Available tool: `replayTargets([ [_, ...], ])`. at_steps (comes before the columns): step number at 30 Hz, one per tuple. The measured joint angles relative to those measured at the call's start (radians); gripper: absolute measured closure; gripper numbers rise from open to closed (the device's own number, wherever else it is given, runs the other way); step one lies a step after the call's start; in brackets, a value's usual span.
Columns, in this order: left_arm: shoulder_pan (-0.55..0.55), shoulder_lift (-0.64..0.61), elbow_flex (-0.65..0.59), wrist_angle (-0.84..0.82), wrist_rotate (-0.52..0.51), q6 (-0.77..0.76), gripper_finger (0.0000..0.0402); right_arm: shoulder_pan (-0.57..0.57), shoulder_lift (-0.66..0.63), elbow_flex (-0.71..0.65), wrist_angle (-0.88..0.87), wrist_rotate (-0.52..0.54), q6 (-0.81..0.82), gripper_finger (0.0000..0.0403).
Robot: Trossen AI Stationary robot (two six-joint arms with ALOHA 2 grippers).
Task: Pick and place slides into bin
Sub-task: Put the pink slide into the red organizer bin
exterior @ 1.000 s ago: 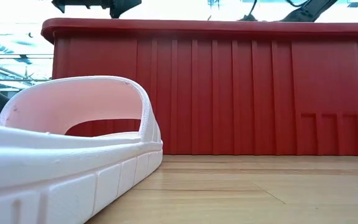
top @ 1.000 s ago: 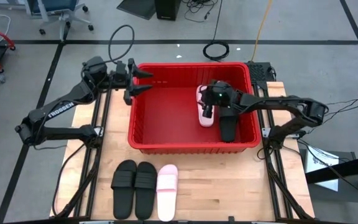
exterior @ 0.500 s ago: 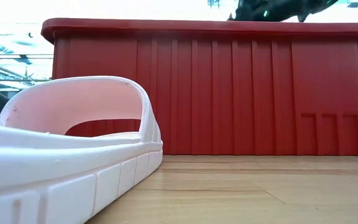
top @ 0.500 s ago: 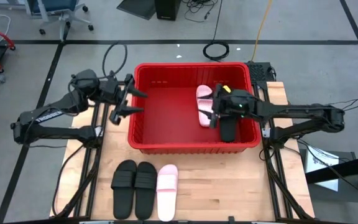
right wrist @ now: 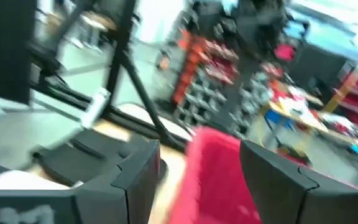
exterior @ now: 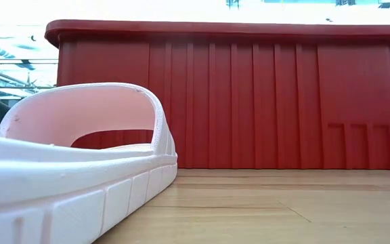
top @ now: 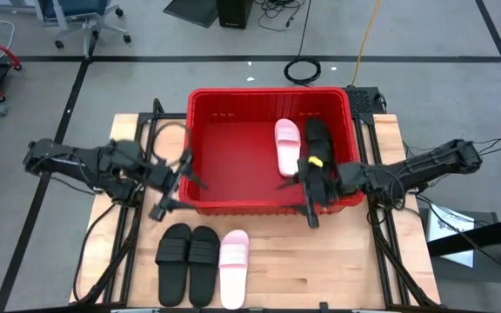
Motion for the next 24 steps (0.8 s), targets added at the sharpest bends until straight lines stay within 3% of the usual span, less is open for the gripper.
replayTargets([
  [11,-0.367,0.146,-0.001,0.146,-0.311,0.029,0.0153,0.205,0.071,0.000,0.182,0.005,-0.001,0.0195],
  [19,-0.510,0.189,-0.001,0.240,-0.497,0.022,0.0153,0.306,0.165,0.000,0.332,0.007,0.045,0.0195],
  [24,-0.569,0.228,-0.001,0.305,-0.559,0.002,0.0153,0.354,0.222,0.000,0.415,0.009,0.051,0.0195],
])
